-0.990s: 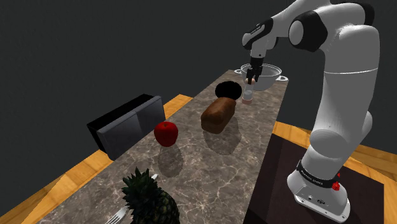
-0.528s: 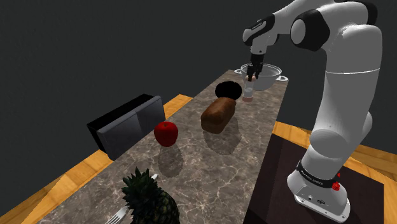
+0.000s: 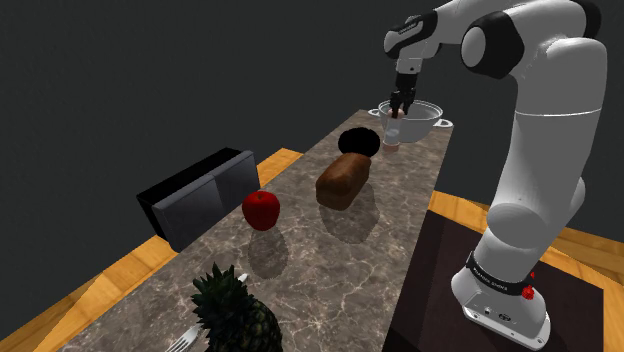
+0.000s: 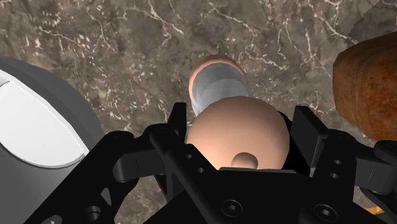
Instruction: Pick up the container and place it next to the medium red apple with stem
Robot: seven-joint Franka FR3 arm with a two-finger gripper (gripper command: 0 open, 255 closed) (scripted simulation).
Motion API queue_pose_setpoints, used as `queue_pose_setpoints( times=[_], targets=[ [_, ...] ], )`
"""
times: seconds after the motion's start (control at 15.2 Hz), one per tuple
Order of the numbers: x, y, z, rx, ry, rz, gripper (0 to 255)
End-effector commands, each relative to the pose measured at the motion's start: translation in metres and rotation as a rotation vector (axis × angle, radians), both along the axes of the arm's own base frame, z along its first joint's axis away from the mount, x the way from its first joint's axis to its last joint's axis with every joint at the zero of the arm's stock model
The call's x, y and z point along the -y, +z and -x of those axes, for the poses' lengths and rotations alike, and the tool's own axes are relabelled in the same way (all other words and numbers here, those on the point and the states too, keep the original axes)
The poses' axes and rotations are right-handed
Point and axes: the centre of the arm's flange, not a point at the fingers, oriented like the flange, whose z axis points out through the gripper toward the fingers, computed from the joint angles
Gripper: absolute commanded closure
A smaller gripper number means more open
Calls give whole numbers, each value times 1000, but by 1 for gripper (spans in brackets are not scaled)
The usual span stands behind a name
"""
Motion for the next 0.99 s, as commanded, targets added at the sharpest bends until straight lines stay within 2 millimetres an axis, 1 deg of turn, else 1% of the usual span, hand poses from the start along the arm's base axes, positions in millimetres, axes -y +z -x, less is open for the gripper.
queue_pose_setpoints(
  times=[0.0,0.92],
  targets=[
    [0,11,0,0,0,0,255],
    [0,85,0,0,0,0,255]
  ],
)
